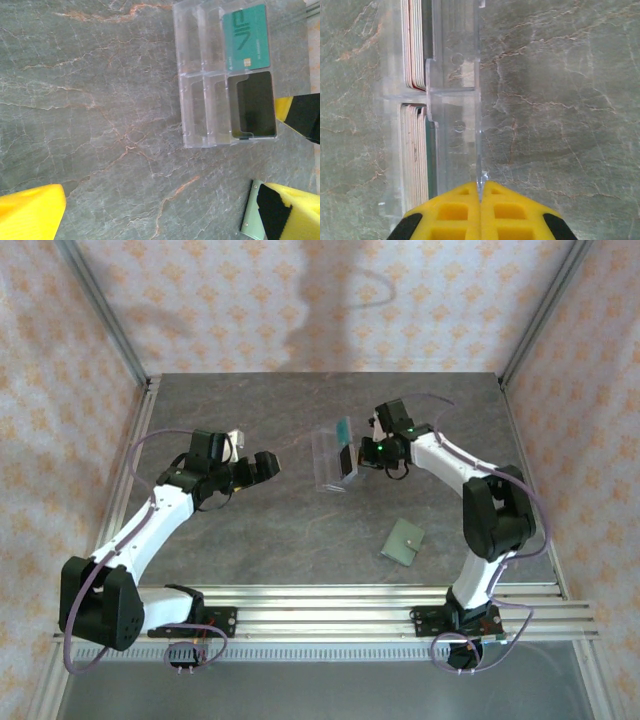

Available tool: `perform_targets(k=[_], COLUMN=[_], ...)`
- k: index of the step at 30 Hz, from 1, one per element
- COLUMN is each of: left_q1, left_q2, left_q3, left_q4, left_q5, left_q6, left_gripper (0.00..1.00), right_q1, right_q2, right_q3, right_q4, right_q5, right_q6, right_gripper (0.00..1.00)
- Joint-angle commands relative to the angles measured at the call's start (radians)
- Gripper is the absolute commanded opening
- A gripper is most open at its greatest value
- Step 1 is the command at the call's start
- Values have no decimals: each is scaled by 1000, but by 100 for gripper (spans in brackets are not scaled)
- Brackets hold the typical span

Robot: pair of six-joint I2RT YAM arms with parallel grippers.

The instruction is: Put the credit cards into the card holder

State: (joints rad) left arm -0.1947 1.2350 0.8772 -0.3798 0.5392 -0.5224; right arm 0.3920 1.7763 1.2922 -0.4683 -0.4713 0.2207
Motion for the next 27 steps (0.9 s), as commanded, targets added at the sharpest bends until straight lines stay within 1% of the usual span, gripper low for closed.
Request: perform_targets(k=[1,3,6,10,12,14,18,20,22,24,27], left_q1=[-6,-6,-6,-6,-6,-6,-6,-6,-6,-6,-7], left_q2=[6,9,-5,-11,-24,-30,-36,-41,-30,-25,-30], left_q3=[55,88,78,102,83,69,75,53,57,65,28], left_q4=[-73,-137,-136,-186,-174,-162,-191,-159,-158,-173,-120], left_q5=[-44,-78,-116,-108,-120,-118,-112,-111,-89,-81,-72], left_q6=[38,67,76,90,85,81,85,69,67,64,37], left_gripper=[99,99,99,99,99,99,99,99,99,99,99], right_q1=[39,61,87,118,120,120,120,120,115,99,56], right_q2=[5,23,61,123,147,158,142,154,204,273,340], right_q3=[79,123,192,311,362,399,412,437,519,619,744], right_q4=[-28,-53,-84,-163,-195,-225,-232,-226,-282,-351,-422], right_q5=[4,21,24,45,70,82,96,142,196,237,206], right_q6=[-91,-121,-164,-283,-349,-454,-748,-817,-853,-845,-773], right_gripper=[1,0,0,0,0,0,0,0,0,0,0])
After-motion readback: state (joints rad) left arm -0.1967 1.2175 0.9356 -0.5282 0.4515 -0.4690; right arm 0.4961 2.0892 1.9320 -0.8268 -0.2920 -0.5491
